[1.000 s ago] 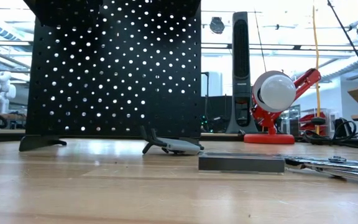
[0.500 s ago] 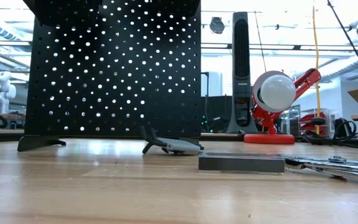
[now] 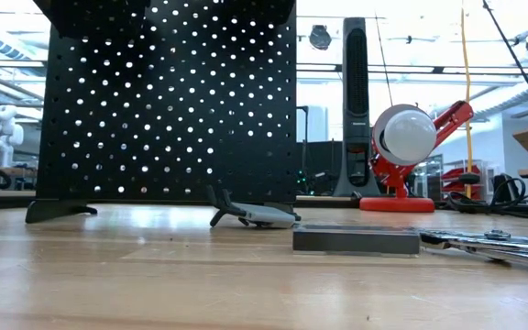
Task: Hang tools onto peg board
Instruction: Assemble the tool holder on the pegboard
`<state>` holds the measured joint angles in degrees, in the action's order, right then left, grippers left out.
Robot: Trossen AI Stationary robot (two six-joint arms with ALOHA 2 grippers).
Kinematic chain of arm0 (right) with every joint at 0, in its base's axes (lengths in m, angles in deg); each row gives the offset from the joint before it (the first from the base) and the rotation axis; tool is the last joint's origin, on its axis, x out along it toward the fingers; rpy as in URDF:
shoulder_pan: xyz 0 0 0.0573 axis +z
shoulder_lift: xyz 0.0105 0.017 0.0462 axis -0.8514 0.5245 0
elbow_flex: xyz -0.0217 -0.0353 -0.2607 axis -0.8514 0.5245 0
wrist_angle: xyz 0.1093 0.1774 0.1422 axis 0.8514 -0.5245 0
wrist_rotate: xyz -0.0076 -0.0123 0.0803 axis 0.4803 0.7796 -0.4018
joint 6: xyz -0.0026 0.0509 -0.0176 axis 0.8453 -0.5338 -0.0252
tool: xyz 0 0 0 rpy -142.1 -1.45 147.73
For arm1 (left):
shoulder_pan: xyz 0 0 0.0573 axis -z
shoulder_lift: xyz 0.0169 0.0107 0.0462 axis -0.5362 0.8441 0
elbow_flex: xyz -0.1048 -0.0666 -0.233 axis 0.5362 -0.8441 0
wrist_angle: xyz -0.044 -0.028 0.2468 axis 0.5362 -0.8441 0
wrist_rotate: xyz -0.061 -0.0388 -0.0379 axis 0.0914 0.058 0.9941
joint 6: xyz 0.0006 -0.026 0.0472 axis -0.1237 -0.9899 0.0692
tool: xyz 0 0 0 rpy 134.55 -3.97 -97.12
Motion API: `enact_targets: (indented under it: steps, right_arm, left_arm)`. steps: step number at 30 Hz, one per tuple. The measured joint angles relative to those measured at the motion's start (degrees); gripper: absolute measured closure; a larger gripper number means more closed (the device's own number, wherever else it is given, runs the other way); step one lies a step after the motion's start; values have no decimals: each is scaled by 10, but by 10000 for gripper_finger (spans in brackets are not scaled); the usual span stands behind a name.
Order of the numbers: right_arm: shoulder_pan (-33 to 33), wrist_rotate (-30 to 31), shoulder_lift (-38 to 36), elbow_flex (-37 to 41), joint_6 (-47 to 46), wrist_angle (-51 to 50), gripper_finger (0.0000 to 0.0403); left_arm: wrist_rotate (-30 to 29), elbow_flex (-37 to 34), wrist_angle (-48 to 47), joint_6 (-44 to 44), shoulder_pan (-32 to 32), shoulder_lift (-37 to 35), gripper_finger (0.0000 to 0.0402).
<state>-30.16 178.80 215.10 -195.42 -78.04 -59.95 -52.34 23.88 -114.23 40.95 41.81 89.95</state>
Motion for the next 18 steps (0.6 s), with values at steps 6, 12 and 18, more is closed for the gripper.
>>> enact_targets:
  steps: [6,12,18]
  right_arm:
    - [6,-1,0,0,-109,-56,273]
    - [-1,-3,0,0,-225,-120,275]
    - [-16,-4,0,0,-282,-145,291]
  left_arm:
    - [-2,0,1,-4,0,0,337]
    - [-2,0,1,-2,0,0,337]
    - [-3,0,2,-1,0,0,337]
